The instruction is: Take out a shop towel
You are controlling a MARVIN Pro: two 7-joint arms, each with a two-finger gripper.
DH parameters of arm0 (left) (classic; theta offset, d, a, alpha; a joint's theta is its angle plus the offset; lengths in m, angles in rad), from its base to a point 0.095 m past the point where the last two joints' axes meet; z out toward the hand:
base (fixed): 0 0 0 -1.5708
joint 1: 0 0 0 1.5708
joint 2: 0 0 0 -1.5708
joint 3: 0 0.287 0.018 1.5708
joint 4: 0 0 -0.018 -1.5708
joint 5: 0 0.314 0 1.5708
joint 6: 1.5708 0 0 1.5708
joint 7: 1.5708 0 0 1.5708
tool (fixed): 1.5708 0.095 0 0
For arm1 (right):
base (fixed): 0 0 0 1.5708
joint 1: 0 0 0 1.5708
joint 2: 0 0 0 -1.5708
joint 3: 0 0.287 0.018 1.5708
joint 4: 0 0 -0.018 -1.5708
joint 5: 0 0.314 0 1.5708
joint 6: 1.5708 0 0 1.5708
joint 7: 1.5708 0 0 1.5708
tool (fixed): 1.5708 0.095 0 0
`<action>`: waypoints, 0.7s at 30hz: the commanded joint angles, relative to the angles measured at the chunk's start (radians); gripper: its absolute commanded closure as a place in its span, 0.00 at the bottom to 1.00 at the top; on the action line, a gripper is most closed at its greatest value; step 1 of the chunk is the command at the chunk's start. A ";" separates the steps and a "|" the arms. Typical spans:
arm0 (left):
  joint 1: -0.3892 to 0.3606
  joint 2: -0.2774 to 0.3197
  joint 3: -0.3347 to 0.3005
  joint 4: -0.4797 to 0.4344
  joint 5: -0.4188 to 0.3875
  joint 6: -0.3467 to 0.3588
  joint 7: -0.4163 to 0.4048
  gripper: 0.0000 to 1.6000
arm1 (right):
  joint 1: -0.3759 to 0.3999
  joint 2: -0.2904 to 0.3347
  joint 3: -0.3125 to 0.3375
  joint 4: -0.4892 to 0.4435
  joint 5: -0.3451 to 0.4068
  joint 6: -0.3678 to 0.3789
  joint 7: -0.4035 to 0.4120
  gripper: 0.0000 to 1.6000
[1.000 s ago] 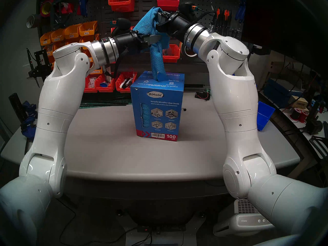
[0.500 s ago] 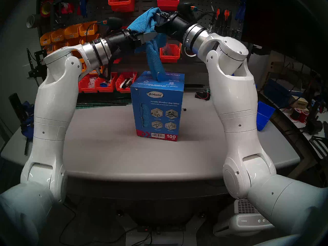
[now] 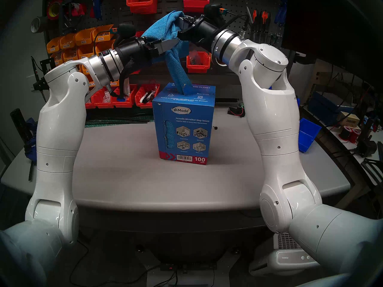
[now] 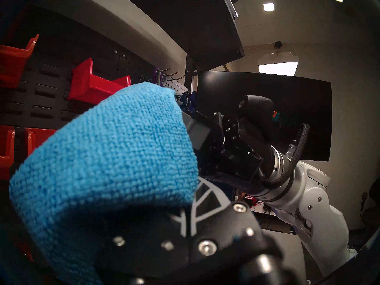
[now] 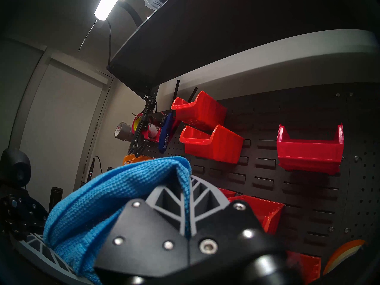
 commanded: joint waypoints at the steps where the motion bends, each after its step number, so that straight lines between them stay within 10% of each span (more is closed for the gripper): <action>1: -0.002 -0.002 -0.013 -0.039 -0.018 -0.005 -0.020 1.00 | 0.039 -0.001 0.023 -0.024 -0.006 -0.011 -0.016 1.00; 21: 0.015 -0.010 -0.020 -0.056 -0.018 0.034 0.007 1.00 | 0.037 -0.012 0.033 -0.023 -0.022 -0.009 -0.001 1.00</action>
